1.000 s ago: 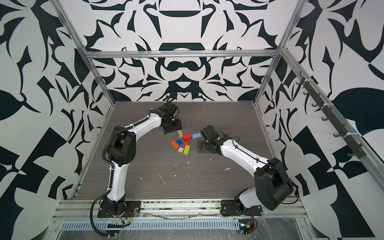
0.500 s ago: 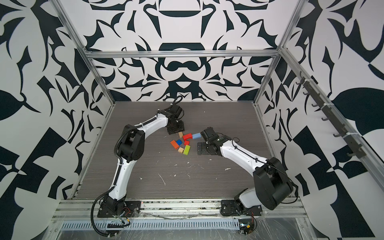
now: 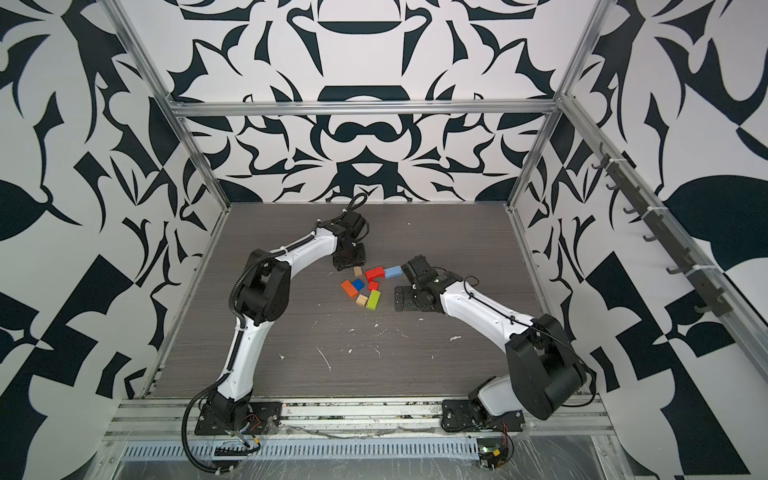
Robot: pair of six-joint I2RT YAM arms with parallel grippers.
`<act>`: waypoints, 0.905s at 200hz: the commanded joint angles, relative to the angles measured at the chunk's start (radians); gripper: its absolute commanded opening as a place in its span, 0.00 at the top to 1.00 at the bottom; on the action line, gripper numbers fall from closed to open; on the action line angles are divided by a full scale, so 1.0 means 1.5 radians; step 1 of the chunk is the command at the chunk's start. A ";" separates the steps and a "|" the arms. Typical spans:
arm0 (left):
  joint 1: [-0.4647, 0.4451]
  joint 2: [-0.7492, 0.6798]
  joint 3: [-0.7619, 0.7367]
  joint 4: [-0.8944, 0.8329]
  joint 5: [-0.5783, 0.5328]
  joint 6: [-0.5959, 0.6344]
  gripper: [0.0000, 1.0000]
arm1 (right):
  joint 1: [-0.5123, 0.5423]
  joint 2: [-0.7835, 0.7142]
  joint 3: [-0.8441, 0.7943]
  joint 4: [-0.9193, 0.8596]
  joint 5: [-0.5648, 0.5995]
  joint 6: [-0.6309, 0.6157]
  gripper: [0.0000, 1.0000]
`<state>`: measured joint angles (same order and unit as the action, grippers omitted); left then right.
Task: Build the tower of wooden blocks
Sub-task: 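Reach the left gripper to the bar marked 29 and grasp it, then lift the bar marked 29 with the left gripper and carry it toward the right gripper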
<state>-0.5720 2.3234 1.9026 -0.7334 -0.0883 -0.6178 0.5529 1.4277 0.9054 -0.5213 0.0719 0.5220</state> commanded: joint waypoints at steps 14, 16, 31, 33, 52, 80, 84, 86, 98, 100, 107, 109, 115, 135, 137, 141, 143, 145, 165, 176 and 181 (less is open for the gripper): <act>-0.001 -0.029 -0.041 -0.051 -0.028 0.029 0.65 | 0.002 0.001 0.001 0.010 -0.005 0.009 0.00; 0.000 -0.031 -0.044 -0.050 -0.028 0.031 0.65 | 0.002 0.001 0.001 0.011 -0.005 0.010 0.00; 0.000 -0.044 -0.057 -0.045 -0.034 0.046 0.65 | 0.003 0.001 0.001 0.012 -0.009 0.010 0.01; 0.000 -0.045 -0.058 -0.045 -0.035 0.049 0.65 | 0.003 0.002 0.001 0.011 -0.010 0.009 0.01; 0.000 -0.051 -0.061 -0.051 -0.037 0.078 0.67 | 0.002 0.001 0.001 0.012 -0.010 0.010 0.00; 0.000 -0.060 -0.076 -0.046 -0.039 0.110 0.75 | 0.003 0.002 0.002 0.012 -0.006 0.010 0.00; 0.000 -0.061 -0.077 -0.046 -0.040 0.113 0.77 | 0.003 0.002 0.002 0.013 -0.005 0.009 0.01; 0.001 -0.062 -0.078 -0.046 -0.040 0.115 0.78 | 0.002 0.001 0.002 0.012 -0.005 0.009 0.00; 0.001 -0.068 -0.084 -0.041 -0.043 0.124 0.79 | 0.002 0.000 0.002 0.011 -0.002 0.009 0.01; 0.001 -0.069 -0.085 -0.040 -0.043 0.126 0.79 | 0.003 0.000 0.002 0.011 0.000 0.009 0.01; 0.002 -0.074 -0.089 -0.034 -0.044 0.133 0.79 | 0.003 -0.002 0.003 0.008 0.005 0.010 0.01; 0.002 -0.077 -0.090 -0.033 -0.044 0.136 0.79 | 0.002 -0.003 0.003 0.008 0.007 0.010 0.01; 0.002 -0.082 -0.094 -0.027 -0.044 0.144 0.79 | 0.003 -0.005 0.003 0.008 0.009 0.010 0.00; 0.004 -0.105 -0.104 -0.013 -0.045 0.171 0.84 | 0.002 -0.011 0.004 0.005 0.011 0.010 0.00; 0.004 -0.108 -0.105 -0.012 -0.045 0.174 0.84 | 0.003 -0.012 0.004 0.005 0.011 0.010 0.01; 0.004 -0.112 -0.105 -0.014 -0.046 0.179 0.85 | 0.003 -0.014 0.004 0.006 0.011 0.010 0.01; 0.004 -0.114 -0.104 -0.013 -0.047 0.181 0.85 | 0.003 -0.015 0.004 0.006 0.012 0.009 0.00; 0.004 -0.116 -0.104 -0.014 -0.047 0.183 0.85 | 0.003 -0.016 0.004 0.006 0.012 0.009 0.00; 0.004 -0.136 -0.100 -0.024 -0.043 0.205 0.84 | 0.002 -0.023 0.004 0.004 0.018 0.006 0.01; 0.004 -0.149 -0.099 -0.029 -0.041 0.214 0.84 | 0.001 -0.023 0.005 0.005 0.017 0.007 0.01; 0.004 -0.156 -0.100 -0.030 -0.036 0.219 0.84 | 0.001 -0.022 0.007 0.005 0.015 0.006 0.00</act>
<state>-0.5697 2.1723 1.7519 -0.7380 -0.1425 -0.3462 0.5529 1.4277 0.9054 -0.5114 0.0727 0.5251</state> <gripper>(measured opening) 0.288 0.994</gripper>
